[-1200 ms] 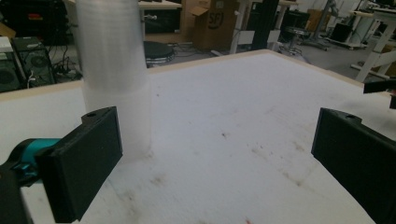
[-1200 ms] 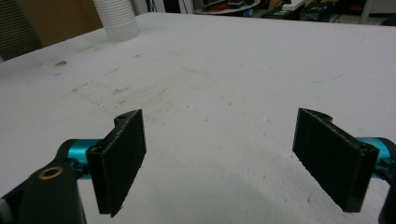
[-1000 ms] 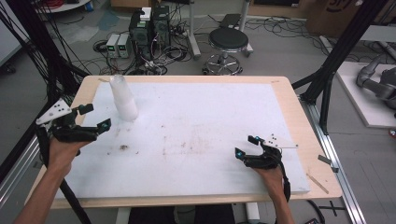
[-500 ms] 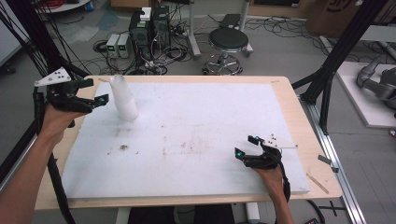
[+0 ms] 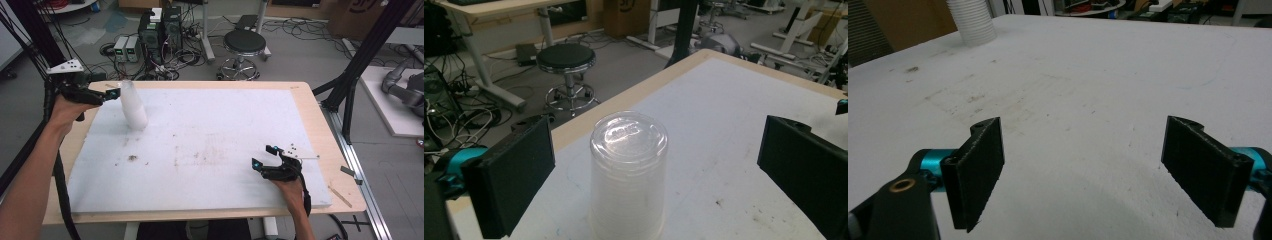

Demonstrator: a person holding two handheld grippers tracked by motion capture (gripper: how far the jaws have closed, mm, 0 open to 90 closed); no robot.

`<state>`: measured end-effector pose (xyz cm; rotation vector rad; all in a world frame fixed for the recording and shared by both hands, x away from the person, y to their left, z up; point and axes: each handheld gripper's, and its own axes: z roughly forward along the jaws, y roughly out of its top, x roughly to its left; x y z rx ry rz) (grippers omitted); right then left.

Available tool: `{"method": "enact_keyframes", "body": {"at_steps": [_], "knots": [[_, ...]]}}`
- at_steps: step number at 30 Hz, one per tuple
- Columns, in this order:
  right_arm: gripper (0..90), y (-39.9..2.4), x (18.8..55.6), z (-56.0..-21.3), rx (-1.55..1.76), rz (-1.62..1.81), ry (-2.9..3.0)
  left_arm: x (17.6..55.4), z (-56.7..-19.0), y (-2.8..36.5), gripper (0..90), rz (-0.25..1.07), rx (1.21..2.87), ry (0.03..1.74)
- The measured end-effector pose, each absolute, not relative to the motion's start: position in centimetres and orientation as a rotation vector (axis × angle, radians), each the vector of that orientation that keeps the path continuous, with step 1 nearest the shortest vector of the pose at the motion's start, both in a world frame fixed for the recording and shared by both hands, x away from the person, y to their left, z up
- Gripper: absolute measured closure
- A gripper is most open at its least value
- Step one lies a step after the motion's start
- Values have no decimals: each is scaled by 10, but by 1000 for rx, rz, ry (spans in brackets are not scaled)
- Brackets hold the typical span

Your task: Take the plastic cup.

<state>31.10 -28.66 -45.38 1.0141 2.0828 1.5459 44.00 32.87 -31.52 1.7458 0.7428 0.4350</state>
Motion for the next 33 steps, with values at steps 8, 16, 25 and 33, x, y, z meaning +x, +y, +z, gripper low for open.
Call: {"method": "enact_keyframes", "body": {"at_steps": [8, 16, 25, 33], "knots": [[169, -286, 312, -454, 1020, 1546, 2086, 461, -325, 320, 18, 411, 1779, 752], [169, -286, 312, -454, 1024, 1543, 2090, 473, -339, 304, 18, 383, 1841, 755], [169, -286, 312, -454, 1015, 1540, 2084, 479, -347, 298, 18, 383, 1871, 815], [169, -287, 312, -454, 1014, 1546, 2084, 476, -359, 304, 18, 395, 1855, 870]]}}
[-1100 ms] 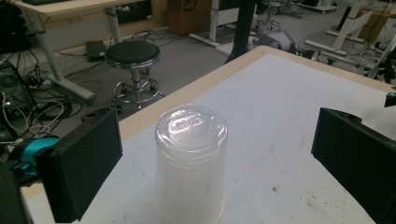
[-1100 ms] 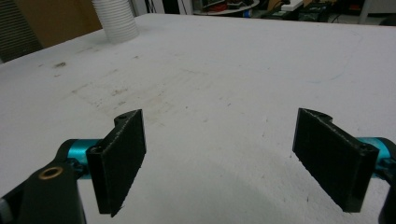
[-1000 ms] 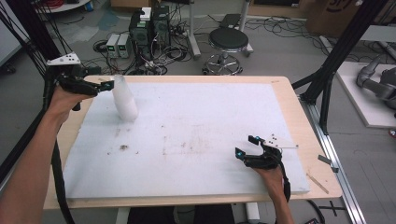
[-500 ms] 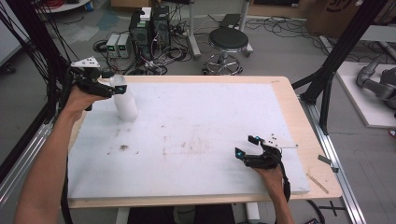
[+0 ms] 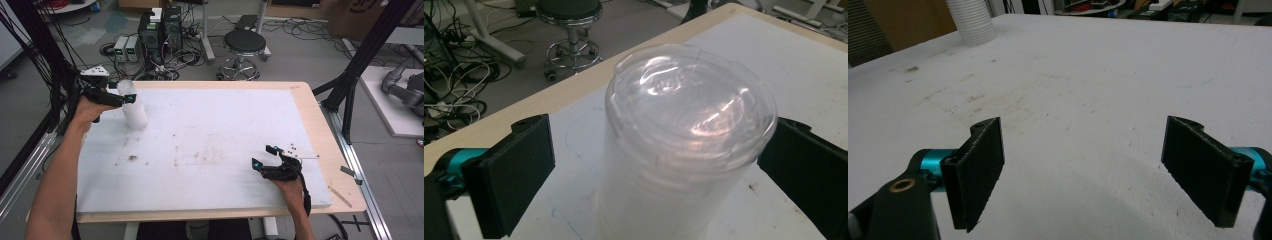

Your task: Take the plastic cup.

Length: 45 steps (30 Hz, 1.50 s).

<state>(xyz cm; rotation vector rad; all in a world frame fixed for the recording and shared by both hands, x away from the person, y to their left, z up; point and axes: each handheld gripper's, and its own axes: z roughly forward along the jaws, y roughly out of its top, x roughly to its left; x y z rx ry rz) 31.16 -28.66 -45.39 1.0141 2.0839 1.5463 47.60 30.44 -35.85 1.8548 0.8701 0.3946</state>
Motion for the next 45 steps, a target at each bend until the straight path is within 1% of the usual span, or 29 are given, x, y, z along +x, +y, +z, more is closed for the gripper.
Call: {"method": "enact_keyframes", "body": {"at_steps": [6, 8, 14, 21, 25, 32, 45], "knots": [[169, -286, 312, -454, 1022, 1545, 2086, 475, -361, 306, 23, 397, 1850, 875], [169, -287, 312, -454, 1021, 1543, 2088, 475, -361, 305, 76, 398, 1843, 861], [169, -287, 313, -454, 1019, 1546, 2085, 476, -361, 303, 94, 409, 1860, 862], [169, -286, 313, -454, 1035, 1545, 2091, 474, -359, 302, 196, 415, 1866, 831], [169, -286, 313, -454, 1033, 1542, 2093, 474, -360, 301, 223, 418, 1877, 836], [169, -286, 313, -454, 1033, 1541, 2092, 473, -359, 301, 319, 427, 1882, 828], [169, -286, 313, -454, 1034, 1539, 2093, 472, -357, 301, 353, 420, 1878, 829]]}}
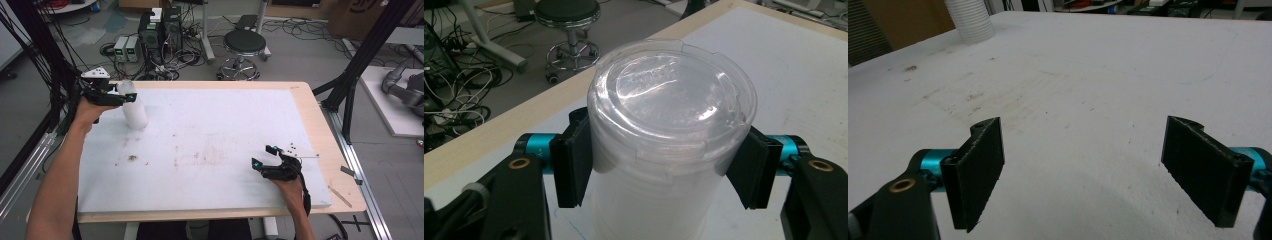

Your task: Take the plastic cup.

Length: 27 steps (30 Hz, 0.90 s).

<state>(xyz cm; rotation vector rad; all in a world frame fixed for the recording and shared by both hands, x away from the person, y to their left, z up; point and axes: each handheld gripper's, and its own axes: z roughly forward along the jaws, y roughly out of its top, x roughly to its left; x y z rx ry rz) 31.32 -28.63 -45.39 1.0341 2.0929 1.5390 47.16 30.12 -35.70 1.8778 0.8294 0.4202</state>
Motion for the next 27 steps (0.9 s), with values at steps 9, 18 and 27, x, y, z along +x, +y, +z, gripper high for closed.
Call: {"method": "enact_keyframes", "body": {"at_steps": [9, 18, 27], "knots": [[169, -286, 314, -454, 1034, 1537, 2097, 469, -352, 302, 357, 435, 1853, 825], [169, -286, 314, -454, 1032, 1538, 2101, 469, -323, 302, 358, 458, 1854, 817], [169, -286, 314, -454, 1027, 1540, 2098, 470, -286, 299, 359, 514, 1835, 788]]}}
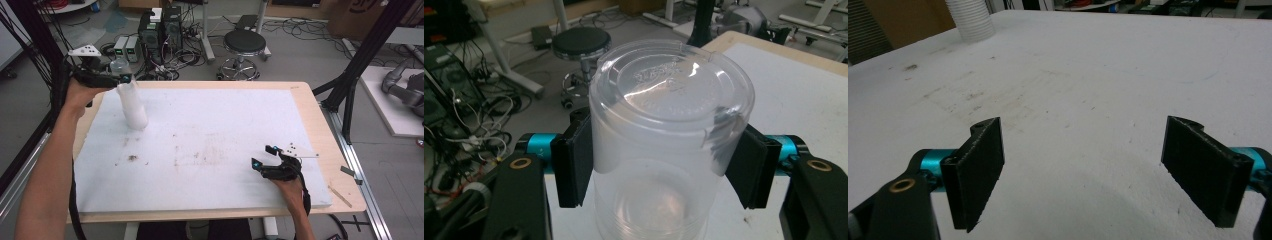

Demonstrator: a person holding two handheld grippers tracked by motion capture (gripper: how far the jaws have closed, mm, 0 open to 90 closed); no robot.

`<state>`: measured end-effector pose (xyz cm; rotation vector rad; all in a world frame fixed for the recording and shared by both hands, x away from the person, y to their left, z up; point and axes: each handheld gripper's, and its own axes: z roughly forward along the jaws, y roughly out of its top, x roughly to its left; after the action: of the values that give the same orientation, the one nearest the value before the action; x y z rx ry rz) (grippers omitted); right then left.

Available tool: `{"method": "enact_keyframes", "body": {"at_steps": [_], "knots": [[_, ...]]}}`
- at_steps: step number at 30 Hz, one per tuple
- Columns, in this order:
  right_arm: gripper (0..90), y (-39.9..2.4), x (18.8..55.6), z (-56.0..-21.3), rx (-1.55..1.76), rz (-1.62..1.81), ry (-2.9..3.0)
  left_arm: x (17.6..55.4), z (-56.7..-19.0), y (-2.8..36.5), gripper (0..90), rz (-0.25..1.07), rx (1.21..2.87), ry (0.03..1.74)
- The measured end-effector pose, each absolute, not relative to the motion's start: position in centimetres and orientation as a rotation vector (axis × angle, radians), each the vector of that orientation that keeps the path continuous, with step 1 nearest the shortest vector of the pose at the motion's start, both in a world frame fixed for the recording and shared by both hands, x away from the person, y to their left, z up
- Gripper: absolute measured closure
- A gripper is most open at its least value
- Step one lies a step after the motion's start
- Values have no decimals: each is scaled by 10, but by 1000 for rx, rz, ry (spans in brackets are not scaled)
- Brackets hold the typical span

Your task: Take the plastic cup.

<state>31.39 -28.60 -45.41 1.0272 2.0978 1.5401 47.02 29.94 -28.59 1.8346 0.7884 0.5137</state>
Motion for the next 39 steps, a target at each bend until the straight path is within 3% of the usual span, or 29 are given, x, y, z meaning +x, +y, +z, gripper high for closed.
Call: {"method": "enact_keyframes", "body": {"at_steps": [10, 21, 30, 39], "knots": [[169, -286, 314, -454, 1031, 1536, 2103, 464, -243, 298, 361, 582, 1843, 752], [169, -286, 314, -454, 1032, 1542, 2101, 449, -229, 301, 363, 587, 1831, 738], [169, -287, 314, -454, 1042, 1552, 2104, 401, -220, 277, 366, 538, 1850, 631], [169, -287, 313, -454, 1033, 1560, 2089, 354, -238, 231, 367, 431, 1869, 470]]}}
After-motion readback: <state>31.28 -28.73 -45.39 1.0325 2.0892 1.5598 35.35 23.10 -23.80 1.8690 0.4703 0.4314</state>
